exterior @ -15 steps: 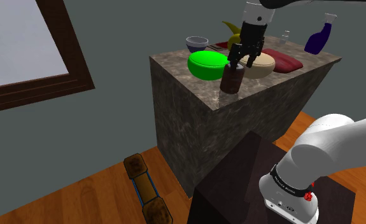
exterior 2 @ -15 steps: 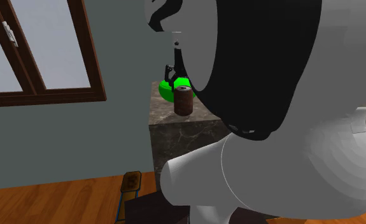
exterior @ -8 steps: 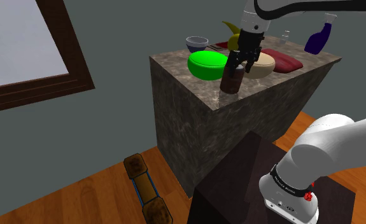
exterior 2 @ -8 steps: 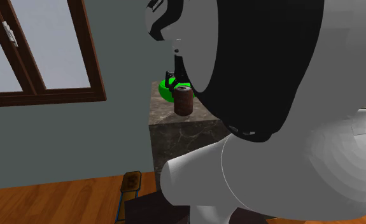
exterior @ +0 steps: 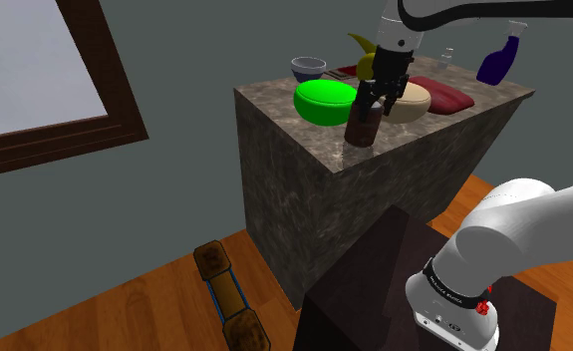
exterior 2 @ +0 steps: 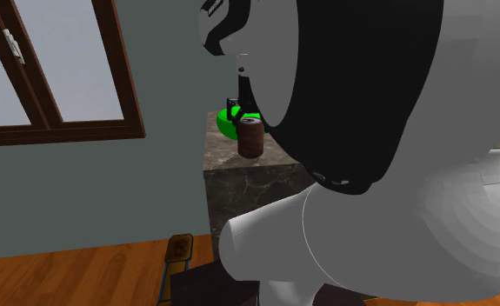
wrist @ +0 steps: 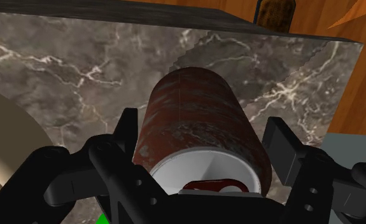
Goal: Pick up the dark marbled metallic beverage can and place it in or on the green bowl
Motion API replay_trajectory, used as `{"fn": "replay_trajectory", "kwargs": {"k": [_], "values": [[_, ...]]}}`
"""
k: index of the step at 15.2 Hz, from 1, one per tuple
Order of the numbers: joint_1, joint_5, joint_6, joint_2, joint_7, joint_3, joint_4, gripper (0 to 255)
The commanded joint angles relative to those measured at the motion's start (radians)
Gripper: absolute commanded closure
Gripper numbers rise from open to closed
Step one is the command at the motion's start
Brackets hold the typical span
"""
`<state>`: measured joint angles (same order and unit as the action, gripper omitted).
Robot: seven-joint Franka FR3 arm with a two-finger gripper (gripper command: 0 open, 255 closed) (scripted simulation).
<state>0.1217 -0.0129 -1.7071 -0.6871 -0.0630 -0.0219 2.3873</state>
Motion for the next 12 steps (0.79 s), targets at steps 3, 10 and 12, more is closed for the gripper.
{"fn": "replay_trajectory", "kwargs": {"k": [3, 10, 12], "values": [[0.0, 0.0, 0.0, 0.0, 0.0, 0.0, 0.001, 255], [0.0, 0.0, 0.051, 0.008, 0.0, 0.001, -0.058, 255], [0.0, 0.001, 0.077, 0.013, 0.0, 0.001, -0.089, 255]]}}
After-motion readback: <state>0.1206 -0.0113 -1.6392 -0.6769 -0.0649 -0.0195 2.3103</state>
